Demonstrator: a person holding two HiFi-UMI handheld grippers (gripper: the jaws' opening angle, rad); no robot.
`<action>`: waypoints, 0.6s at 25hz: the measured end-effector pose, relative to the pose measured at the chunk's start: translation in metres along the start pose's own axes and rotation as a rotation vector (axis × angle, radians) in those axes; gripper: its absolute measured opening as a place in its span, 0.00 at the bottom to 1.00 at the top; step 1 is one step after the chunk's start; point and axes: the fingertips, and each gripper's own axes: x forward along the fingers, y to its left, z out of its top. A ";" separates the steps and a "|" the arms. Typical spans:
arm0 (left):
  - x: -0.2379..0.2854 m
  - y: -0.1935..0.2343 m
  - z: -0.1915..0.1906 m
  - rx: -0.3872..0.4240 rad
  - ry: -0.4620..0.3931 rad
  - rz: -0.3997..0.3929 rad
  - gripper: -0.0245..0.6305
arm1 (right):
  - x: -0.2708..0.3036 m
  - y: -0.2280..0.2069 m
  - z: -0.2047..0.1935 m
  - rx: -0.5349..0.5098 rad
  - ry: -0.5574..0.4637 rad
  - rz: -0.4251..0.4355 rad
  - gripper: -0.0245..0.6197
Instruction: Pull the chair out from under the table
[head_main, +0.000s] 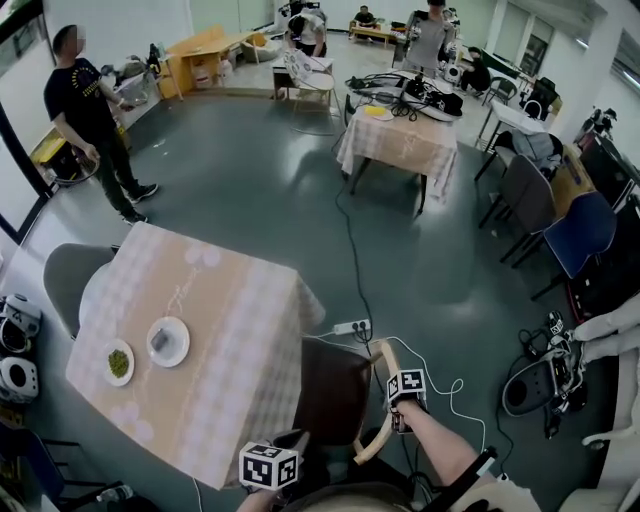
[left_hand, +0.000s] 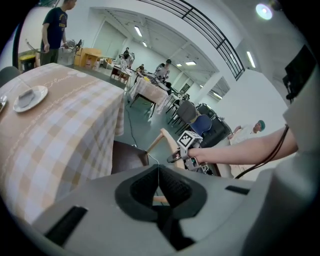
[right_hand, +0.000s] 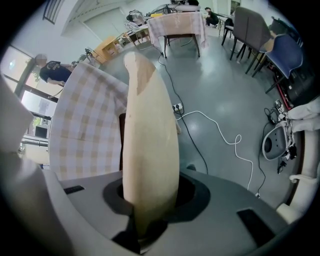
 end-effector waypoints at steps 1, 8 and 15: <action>-0.001 -0.001 0.001 -0.011 -0.008 -0.009 0.05 | -0.001 -0.001 0.001 0.000 -0.002 -0.003 0.22; -0.008 0.004 -0.016 0.000 0.007 -0.048 0.05 | 0.000 0.001 -0.006 0.014 -0.020 0.001 0.22; -0.006 0.009 -0.022 0.012 0.028 -0.057 0.05 | -0.006 0.007 0.002 0.012 -0.049 -0.007 0.22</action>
